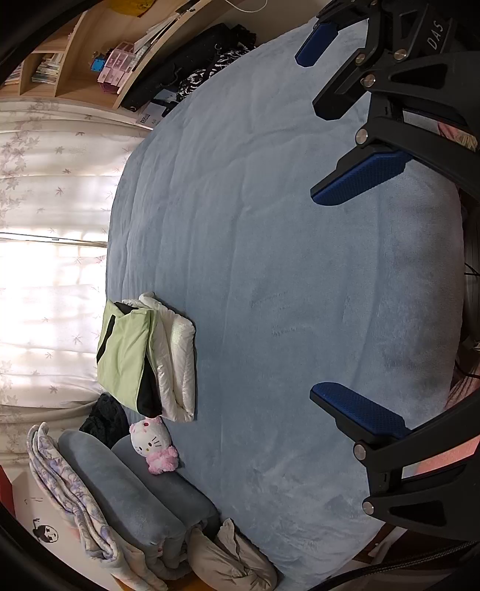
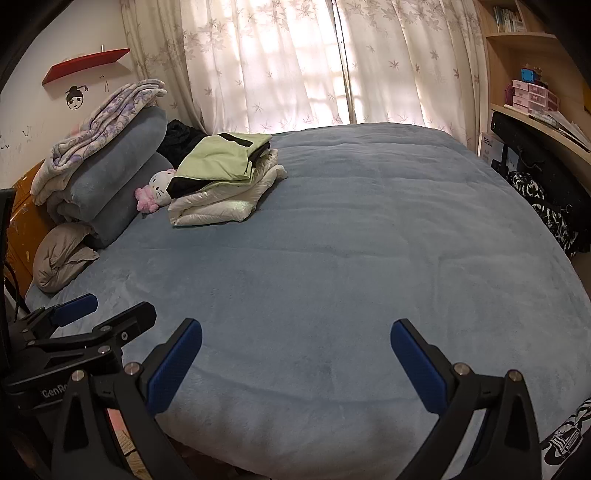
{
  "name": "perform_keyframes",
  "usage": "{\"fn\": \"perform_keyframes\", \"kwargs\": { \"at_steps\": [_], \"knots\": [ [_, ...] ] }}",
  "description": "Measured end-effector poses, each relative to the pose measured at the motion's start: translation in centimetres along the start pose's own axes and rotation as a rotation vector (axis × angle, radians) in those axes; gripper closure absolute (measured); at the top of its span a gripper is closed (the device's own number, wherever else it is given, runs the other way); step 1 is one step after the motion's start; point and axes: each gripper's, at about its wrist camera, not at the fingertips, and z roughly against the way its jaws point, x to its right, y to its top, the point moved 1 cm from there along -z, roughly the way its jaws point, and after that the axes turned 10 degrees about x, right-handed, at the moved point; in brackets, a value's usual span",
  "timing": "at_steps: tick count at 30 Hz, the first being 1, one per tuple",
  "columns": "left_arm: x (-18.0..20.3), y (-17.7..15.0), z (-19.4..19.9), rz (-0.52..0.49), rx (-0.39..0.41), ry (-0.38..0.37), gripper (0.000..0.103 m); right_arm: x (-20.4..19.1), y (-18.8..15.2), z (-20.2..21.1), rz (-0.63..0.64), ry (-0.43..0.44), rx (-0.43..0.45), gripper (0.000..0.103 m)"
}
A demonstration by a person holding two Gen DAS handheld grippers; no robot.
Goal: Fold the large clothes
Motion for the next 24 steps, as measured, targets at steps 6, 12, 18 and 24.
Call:
{"fn": "perform_keyframes", "kwargs": {
  "at_steps": [6,12,18,24],
  "knots": [
    [-0.05,0.02,-0.13,-0.001,-0.004,0.005,0.007,-0.07,-0.07,-0.05,-0.003,0.0,-0.002,0.001],
    [-0.19,0.05,-0.16,-0.004,-0.004,0.006,0.007,-0.07,-0.08,-0.07,-0.003,0.0,-0.002,0.001],
    [-0.15,0.03,-0.02,-0.004,-0.004,0.011,0.007,0.0,-0.07,-0.1,-0.005,0.001,-0.002,0.001],
    [-0.19,0.08,-0.12,-0.004,-0.009,0.015,0.007,-0.08,-0.13,-0.13,-0.006,0.001,-0.004,0.001]
  ]
}}
